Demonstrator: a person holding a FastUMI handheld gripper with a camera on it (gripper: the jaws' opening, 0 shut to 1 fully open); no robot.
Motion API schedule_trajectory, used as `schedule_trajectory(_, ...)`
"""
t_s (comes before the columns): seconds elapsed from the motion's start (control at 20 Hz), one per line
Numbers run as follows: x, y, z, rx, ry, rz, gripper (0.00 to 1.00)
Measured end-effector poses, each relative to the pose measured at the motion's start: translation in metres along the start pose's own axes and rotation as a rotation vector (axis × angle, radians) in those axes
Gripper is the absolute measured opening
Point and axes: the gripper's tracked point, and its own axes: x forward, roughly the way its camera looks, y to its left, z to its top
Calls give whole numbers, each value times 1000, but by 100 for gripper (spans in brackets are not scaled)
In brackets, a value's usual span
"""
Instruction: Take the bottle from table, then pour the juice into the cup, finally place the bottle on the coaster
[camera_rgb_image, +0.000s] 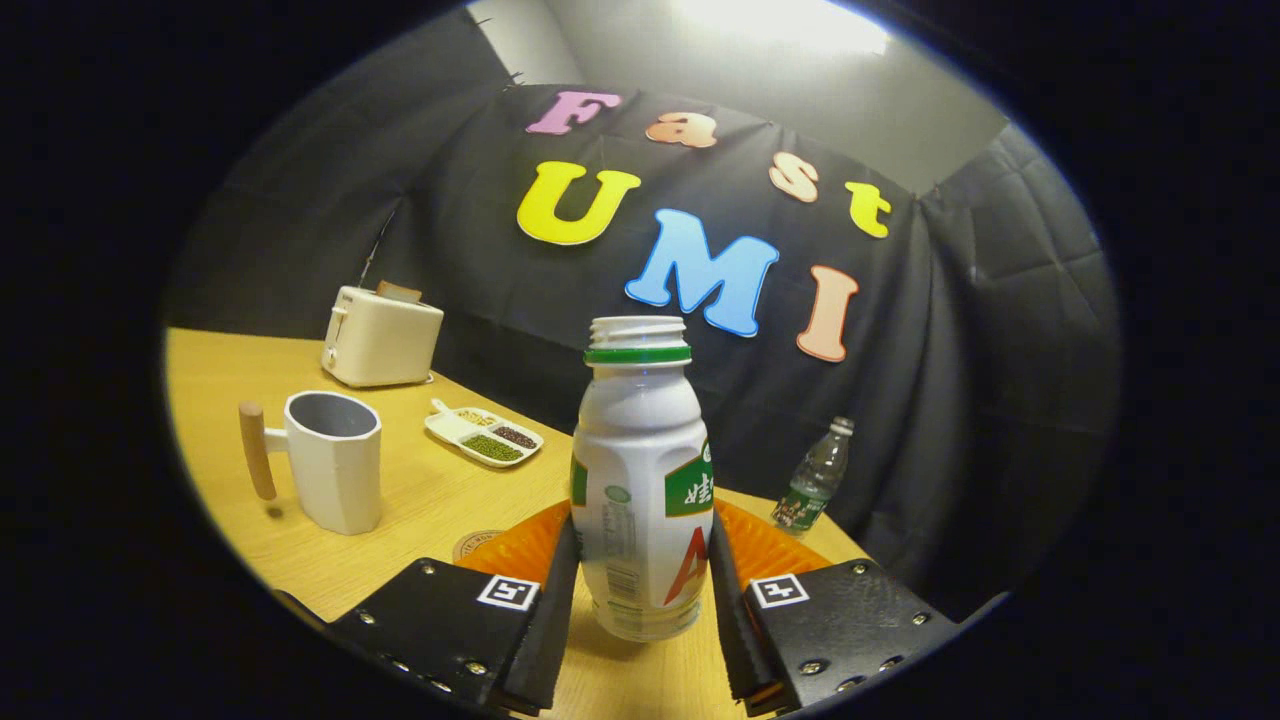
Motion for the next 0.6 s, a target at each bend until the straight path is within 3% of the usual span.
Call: schedule_trajectory(0.6, 8, 28, 45, -427, -87, -29, 62)
